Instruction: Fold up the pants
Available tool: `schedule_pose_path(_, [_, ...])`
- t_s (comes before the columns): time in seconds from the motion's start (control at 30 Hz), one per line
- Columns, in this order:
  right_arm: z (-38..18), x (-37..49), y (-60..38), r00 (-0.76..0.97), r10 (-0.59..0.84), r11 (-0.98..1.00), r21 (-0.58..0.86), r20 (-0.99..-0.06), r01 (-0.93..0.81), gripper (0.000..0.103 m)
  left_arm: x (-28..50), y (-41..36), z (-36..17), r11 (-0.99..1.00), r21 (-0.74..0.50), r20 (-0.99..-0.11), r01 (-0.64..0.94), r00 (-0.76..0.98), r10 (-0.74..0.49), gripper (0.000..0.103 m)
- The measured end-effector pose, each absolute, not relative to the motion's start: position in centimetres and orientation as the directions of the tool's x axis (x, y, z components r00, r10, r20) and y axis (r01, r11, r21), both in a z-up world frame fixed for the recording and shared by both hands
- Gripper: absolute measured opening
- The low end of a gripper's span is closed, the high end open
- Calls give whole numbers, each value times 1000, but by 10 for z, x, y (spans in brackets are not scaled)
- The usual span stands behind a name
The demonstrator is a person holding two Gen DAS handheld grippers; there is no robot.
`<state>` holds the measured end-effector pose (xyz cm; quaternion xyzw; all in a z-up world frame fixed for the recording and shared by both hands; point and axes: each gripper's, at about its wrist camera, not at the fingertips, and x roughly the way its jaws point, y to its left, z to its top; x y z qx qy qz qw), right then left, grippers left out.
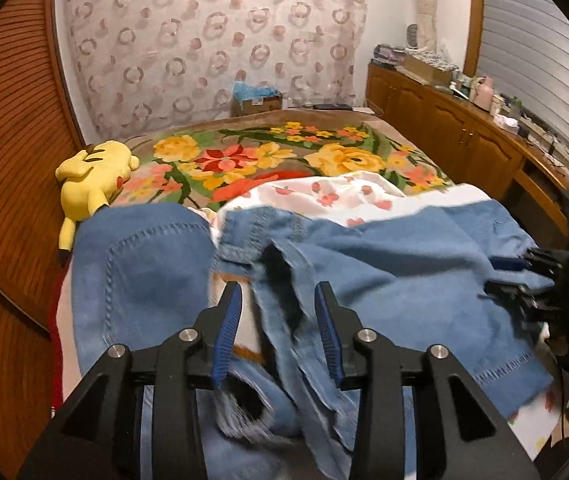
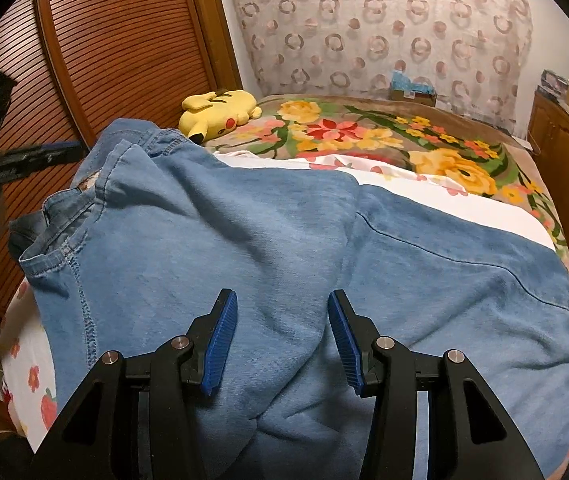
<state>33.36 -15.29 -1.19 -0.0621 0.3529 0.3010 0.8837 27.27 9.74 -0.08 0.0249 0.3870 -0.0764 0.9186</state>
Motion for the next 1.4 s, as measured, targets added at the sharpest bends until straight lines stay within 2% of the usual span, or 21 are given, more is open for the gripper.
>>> schedule_pose_path(0.3, [-8, 318, -158, 577, 496, 809, 105, -649, -578, 49, 230, 67, -32, 972, -19, -757, 236, 631, -168, 38])
schedule_pose_path(0.6, [-11, 302, -179, 585, 487, 827, 127, -649, -548, 49, 220, 63, -63, 976, 37, -803, 213, 588, -98, 37])
schedule_pose_path(0.67, [-12, 300, -184, 587, 483, 832, 131, -650, -540, 49, 218, 62, -65, 974, 34, -801, 226, 589, -108, 20])
schedule_pose_path(0.83, [-10, 294, -198, 594, 469, 846, 139, -653, -515, 49, 208, 77, -45, 982, 7, -748, 191, 652, -121, 14])
schedule_pose_path(0.9, [-11, 291, -207, 600, 459, 856, 145, -655, -496, 49, 207, 87, -34, 987, 11, -732, 160, 674, -101, 7])
schedule_pose_path(1.23, [-12, 284, -251, 646, 387, 911, 165, -658, -377, 49, 203, 92, -26, 988, -3, -734, 154, 671, -107, 8])
schedule_pose_path(1.3, [-11, 281, -259, 661, 361, 923, 154, -658, -351, 49, 204, 91, -22, 988, -7, -727, 157, 677, -113, 11])
schedule_pose_path(1.4, [-10, 278, -272, 680, 324, 939, 137, -658, -314, 49, 204, 88, -16, 987, 2, -714, 163, 691, -113, 28])
